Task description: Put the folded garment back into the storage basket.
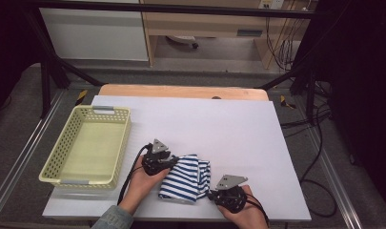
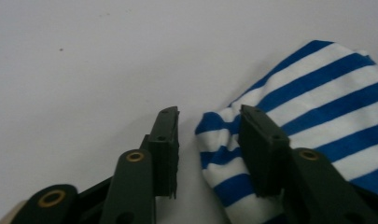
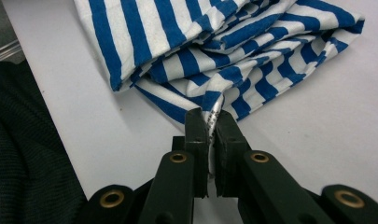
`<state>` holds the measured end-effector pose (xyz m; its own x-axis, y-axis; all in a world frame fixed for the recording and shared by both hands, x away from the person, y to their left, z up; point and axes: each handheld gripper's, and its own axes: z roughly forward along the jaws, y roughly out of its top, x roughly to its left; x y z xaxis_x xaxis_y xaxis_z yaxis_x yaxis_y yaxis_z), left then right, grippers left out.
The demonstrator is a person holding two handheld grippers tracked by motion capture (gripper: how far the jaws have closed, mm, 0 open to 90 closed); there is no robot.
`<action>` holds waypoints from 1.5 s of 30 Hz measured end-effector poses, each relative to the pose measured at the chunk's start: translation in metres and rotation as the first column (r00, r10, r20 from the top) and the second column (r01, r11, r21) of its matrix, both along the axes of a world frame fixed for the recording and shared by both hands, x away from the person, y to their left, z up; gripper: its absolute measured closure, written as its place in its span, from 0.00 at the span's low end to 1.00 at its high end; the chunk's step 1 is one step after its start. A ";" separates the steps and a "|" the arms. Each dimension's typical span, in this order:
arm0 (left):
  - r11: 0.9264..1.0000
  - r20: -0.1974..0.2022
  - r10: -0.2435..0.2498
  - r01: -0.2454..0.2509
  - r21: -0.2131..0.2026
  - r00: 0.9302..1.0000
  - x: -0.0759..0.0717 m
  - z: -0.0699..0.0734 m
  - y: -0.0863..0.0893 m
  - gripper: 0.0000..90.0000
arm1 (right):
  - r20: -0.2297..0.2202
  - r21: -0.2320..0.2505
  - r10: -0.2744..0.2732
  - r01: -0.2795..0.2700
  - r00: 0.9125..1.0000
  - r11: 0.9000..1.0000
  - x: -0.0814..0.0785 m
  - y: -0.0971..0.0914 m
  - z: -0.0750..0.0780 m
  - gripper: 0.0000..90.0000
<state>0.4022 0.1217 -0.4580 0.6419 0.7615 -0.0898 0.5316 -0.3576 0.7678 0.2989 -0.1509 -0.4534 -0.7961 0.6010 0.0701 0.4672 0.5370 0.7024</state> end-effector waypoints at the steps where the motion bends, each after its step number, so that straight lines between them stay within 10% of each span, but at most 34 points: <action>1: 1.000 -0.007 -0.005 0.005 -0.007 1.000 -0.001 0.000 -0.001 0.68 | -0.002 0.003 -0.002 0.002 1.000 1.000 0.000 0.000 0.000 0.96; 9: 0.999 0.007 -0.034 0.034 -0.023 0.999 -0.004 0.003 -0.002 0.91 | 0.022 -0.001 0.018 -0.018 1.000 1.000 0.000 0.000 0.000 0.96; 17: 0.996 0.027 -0.029 0.032 -0.085 0.999 -0.013 0.024 0.000 0.94 | 0.041 0.097 0.043 -0.047 0.998 0.994 -0.001 -0.003 0.015 0.96; 35: 0.998 0.080 -0.036 0.041 -0.054 0.996 0.019 0.107 -0.005 0.94 | 0.025 0.094 0.143 -0.145 0.989 0.985 0.051 0.009 0.071 0.96; 45: 0.996 0.041 -0.014 0.017 -0.087 0.999 0.030 0.113 -0.002 0.95 | 0.029 0.070 0.213 -0.214 0.977 0.974 0.067 0.026 0.096 0.96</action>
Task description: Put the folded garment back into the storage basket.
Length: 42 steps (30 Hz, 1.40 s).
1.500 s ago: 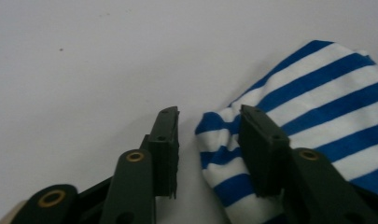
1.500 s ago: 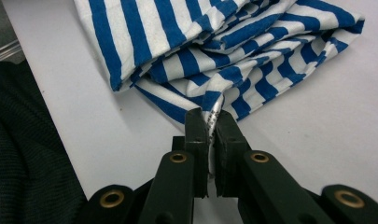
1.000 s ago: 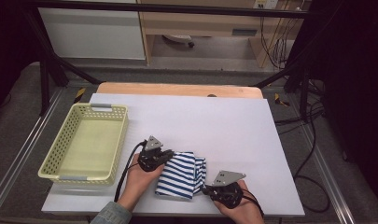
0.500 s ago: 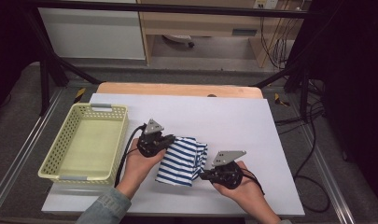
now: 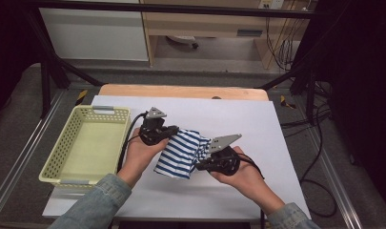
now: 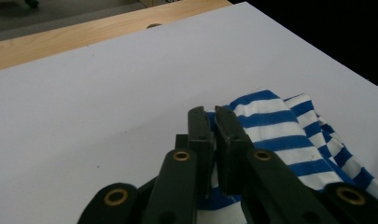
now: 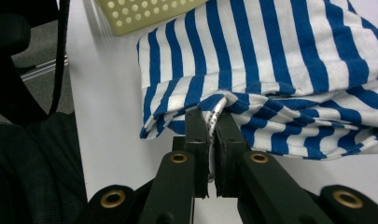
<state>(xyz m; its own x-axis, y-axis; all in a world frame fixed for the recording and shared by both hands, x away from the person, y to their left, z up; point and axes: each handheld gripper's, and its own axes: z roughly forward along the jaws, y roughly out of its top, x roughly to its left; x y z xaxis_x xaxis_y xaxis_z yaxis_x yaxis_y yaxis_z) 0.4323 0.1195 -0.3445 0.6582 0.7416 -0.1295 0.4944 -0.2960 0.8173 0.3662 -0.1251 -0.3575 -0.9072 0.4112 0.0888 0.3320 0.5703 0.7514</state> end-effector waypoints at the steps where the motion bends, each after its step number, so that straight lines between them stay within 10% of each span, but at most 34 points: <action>1: 1.000 0.008 0.001 -0.002 0.007 1.000 0.000 0.001 0.000 0.95 | 0.002 0.000 0.002 -0.002 1.000 1.000 0.001 0.001 0.002 0.96; 42: 0.992 0.018 0.120 -0.121 0.037 0.993 0.011 0.045 0.074 0.95 | 0.000 -0.015 0.088 -0.088 0.996 0.996 0.035 0.081 0.042 0.96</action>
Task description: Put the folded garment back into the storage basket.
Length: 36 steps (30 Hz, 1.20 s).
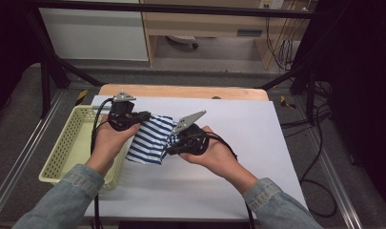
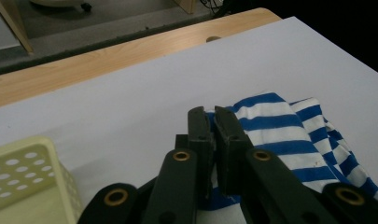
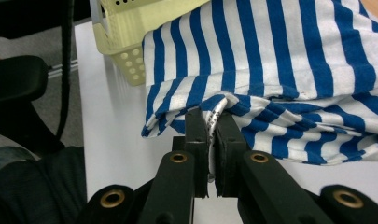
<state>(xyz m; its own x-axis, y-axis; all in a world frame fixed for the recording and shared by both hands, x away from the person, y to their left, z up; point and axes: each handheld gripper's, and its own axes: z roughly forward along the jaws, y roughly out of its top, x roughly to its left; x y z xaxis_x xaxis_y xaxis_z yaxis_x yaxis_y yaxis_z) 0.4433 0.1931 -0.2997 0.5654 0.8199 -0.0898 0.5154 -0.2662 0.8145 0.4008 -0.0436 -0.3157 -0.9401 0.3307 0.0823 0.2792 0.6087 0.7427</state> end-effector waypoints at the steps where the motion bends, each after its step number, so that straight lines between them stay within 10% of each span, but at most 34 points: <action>1: 1.000 0.001 0.005 -0.005 -0.009 1.000 0.000 0.001 0.003 0.95 | 0.002 0.002 0.002 -0.002 1.000 1.000 0.000 0.001 0.000 0.96; 36: 0.997 0.047 0.072 -0.072 -0.009 0.996 -0.022 0.010 0.058 0.95 | 0.028 0.080 0.046 -0.048 0.999 0.996 -0.003 0.052 0.010 0.96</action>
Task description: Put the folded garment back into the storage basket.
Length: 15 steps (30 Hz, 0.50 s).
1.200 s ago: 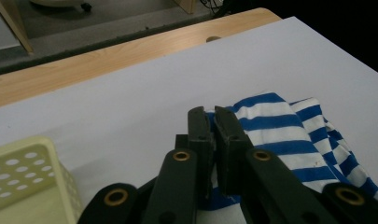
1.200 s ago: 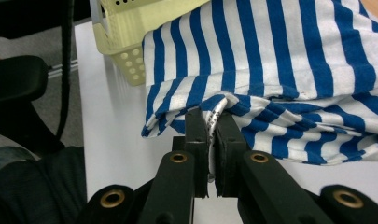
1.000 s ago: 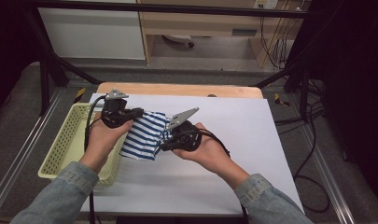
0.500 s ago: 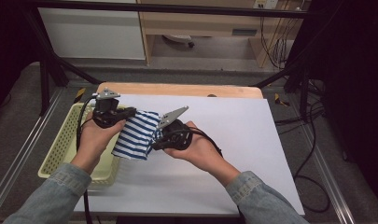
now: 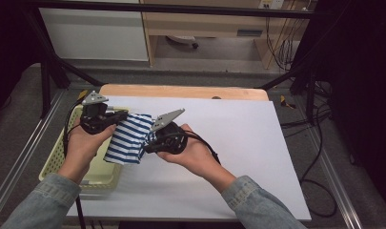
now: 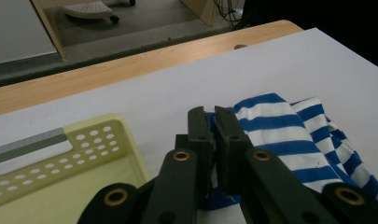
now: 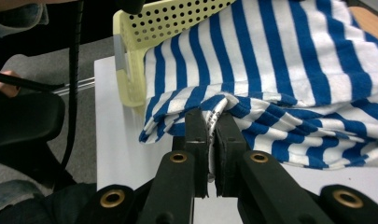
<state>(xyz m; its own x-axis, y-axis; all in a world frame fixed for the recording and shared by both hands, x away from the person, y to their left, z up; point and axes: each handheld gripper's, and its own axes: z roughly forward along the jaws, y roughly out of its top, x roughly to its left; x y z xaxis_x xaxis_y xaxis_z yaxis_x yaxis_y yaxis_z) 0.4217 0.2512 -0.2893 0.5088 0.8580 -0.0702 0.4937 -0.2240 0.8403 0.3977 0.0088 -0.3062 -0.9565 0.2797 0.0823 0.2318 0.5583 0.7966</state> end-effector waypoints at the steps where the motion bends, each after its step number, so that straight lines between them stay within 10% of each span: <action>1: 1.000 -0.002 0.005 -0.005 -0.001 1.000 0.000 -0.001 0.003 0.95 | -0.001 0.002 -0.004 0.004 1.000 1.000 0.001 0.002 -0.001 0.96; 15: 0.998 -0.020 0.056 -0.055 0.020 0.998 0.007 -0.013 0.025 0.95 | 0.020 0.019 -0.051 0.050 0.999 0.999 0.008 0.019 -0.018 0.96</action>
